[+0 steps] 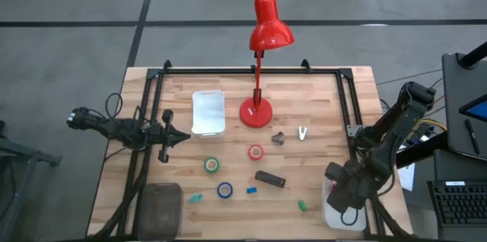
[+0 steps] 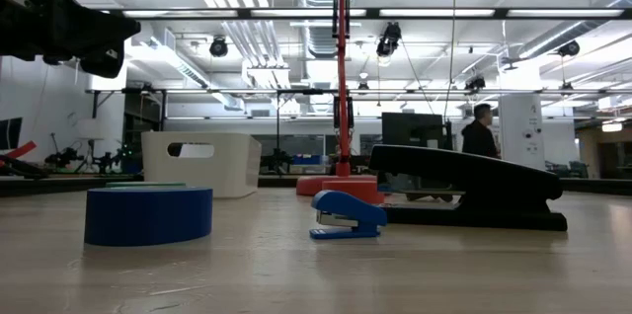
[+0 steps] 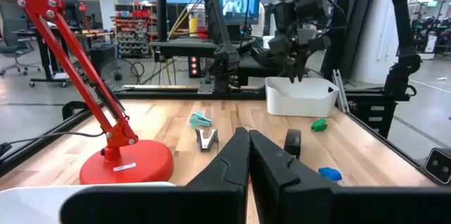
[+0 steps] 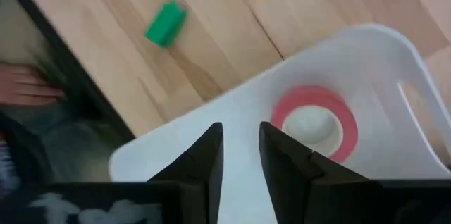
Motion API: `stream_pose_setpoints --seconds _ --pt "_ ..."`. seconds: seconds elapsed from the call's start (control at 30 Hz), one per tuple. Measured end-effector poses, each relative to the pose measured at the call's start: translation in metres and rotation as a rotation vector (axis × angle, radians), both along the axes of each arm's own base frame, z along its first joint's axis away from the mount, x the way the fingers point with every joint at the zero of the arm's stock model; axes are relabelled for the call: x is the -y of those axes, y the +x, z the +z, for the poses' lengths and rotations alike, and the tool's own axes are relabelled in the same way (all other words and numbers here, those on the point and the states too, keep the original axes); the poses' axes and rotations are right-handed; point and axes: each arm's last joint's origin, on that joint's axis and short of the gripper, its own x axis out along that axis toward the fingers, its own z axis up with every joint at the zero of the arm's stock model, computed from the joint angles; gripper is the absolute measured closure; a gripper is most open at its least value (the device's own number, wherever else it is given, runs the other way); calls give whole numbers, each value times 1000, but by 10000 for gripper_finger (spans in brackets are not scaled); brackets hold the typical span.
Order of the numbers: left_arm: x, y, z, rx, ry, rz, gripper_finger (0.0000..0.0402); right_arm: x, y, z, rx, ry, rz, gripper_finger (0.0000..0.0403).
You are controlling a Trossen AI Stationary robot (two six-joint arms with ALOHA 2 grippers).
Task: Pick and place Stapler, Stapler remover, tape
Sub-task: Put the red tape into the bottom white bin
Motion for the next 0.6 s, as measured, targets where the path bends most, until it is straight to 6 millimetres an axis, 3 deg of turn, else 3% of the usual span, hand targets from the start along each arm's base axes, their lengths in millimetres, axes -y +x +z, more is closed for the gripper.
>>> stream_pose_setpoints --seconds 0.13,0.3,0.6 --pt "0 0 0 0 0 0 392 7 0 9 132 -36 -18 323" --pt "0 0 0 0 0 0 392 14 15 17 360 -163 43 326" --pt "0 0 0 0 0 0 392 18 70 21 642 -307 207 311"
